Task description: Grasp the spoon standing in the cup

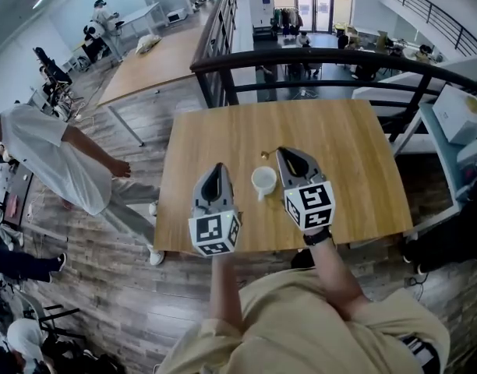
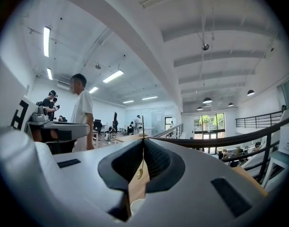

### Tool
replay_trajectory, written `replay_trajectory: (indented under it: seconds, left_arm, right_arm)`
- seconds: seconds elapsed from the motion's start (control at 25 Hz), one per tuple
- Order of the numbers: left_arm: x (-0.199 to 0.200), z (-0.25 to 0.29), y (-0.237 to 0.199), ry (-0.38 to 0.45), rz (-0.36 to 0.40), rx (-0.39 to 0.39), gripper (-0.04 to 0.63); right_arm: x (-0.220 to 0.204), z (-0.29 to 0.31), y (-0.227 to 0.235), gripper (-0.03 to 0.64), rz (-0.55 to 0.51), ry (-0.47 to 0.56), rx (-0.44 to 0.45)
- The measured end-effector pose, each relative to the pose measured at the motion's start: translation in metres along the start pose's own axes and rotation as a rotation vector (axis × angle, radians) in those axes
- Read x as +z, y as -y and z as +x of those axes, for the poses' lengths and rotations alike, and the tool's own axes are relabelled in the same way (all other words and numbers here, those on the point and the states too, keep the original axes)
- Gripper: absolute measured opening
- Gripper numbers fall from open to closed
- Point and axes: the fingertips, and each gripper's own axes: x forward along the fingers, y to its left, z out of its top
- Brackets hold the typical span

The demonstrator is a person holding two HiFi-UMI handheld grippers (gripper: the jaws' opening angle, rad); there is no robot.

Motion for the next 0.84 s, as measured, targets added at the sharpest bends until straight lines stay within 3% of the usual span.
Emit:
replay_trajectory:
  seconds: [0.4, 0.84]
  left_arm:
    - [0.001, 0.006, 0.005, -0.005, -0.023, 0.009, 0.012]
    - [-0.029, 0.028, 0.008, -0.05, -0.056, 0.033, 0.012]
  right_arm:
    - [-0.006, 0.003, 0.004, 0.018, 0.002, -0.024, 0.023]
    - [-0.038, 0.021, 0.021, 0.018, 0.012, -0.084, 0.049]
